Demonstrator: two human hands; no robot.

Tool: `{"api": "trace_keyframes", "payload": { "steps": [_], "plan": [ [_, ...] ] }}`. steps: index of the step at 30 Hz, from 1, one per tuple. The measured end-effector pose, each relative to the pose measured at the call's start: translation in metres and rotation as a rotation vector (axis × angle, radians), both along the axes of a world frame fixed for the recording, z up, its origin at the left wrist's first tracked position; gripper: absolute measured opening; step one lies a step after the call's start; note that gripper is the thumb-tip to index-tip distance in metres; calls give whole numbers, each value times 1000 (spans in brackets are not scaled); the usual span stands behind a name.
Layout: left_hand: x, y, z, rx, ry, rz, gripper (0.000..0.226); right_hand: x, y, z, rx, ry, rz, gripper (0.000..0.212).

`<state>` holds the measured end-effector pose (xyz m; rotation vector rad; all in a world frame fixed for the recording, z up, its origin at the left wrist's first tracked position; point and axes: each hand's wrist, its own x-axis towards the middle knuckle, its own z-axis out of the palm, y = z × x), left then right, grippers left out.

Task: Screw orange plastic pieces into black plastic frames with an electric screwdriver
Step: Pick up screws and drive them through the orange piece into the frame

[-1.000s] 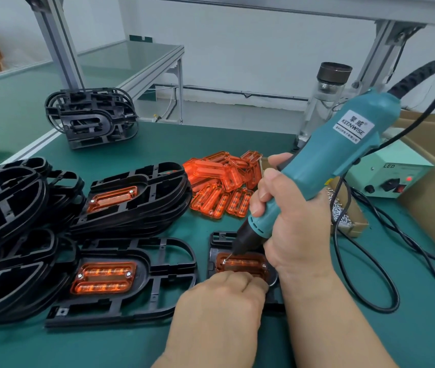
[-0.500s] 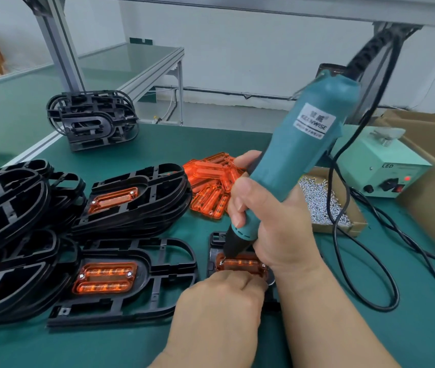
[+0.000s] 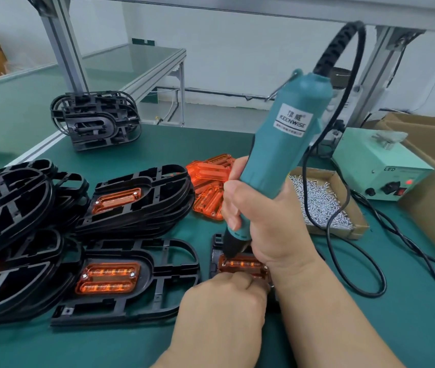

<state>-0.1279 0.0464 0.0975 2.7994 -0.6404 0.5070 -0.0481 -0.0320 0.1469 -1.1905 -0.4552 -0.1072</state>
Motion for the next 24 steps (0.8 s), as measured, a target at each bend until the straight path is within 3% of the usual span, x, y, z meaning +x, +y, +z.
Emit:
{"api": "trace_keyframes", "payload": {
  "steps": [4,8,14,17,24],
  "plan": [
    [1,0,1,7,0,8,36,0,0,-1,-20,-40,47,16],
    [1,-1,1,12,-8,22,37,-1,-1,-3,-41,-75,79,23],
    [2,-1,2,11,-21,40,35,-1,0,-2,-34,-74,9,11],
    [3,-1,4,-3,7,27,36,-2,1,-2,-40,-56,-38,20],
    [1,1,5,66,102,11,32,0,-5,-6,66,-31,-32,13]
  ]
}}
